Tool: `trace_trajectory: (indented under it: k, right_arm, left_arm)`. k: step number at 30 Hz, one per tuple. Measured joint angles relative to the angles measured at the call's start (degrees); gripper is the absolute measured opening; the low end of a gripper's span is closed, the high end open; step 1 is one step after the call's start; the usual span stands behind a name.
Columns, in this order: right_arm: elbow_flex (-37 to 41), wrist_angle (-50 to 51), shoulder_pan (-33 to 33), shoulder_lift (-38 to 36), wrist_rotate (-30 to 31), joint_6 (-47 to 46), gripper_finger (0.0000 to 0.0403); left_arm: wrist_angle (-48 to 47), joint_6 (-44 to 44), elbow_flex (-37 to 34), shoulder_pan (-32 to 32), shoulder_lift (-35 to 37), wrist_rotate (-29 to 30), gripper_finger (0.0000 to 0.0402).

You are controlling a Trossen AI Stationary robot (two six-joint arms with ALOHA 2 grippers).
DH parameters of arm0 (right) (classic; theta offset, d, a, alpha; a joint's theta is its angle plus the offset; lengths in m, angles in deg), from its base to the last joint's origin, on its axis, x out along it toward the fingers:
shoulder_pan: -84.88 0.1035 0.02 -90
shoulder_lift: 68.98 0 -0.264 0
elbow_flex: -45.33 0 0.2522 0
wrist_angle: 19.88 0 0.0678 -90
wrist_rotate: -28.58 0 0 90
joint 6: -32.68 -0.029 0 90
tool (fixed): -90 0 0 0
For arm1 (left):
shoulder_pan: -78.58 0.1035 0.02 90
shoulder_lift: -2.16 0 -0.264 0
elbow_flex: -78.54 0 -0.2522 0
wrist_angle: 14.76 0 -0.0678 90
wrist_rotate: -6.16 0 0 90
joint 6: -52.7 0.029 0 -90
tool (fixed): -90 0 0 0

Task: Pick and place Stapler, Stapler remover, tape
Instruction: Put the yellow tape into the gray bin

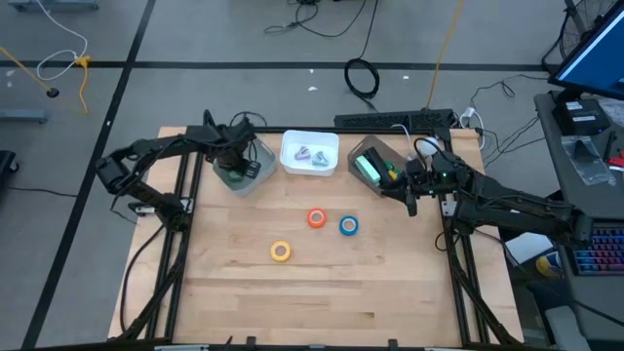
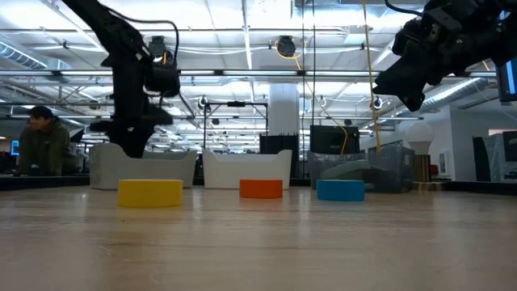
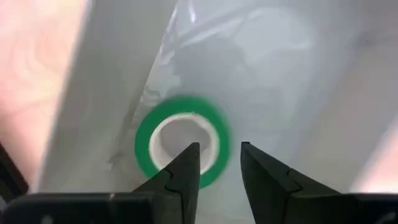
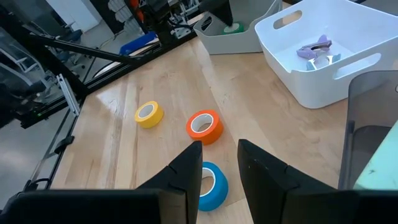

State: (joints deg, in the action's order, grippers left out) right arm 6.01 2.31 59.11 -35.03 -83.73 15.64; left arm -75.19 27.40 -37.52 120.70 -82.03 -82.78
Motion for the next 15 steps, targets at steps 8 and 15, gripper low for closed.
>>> trace_trajectory:
  k: [8,15]
  right_arm:
    - [0.0,0.0,0.0,0.0,-0.1,-0.1,0.0095]
    - [0.0,0.0,0.0,0.0,0.0,1.3,0.0094]
  left_arm:
    - [-0.1,-0.1,8.8,-4.5,5.3,-6.4,0.0117]
    - [0.1,0.0,11.2,-20.9,6.4,-10.1,0.0117]
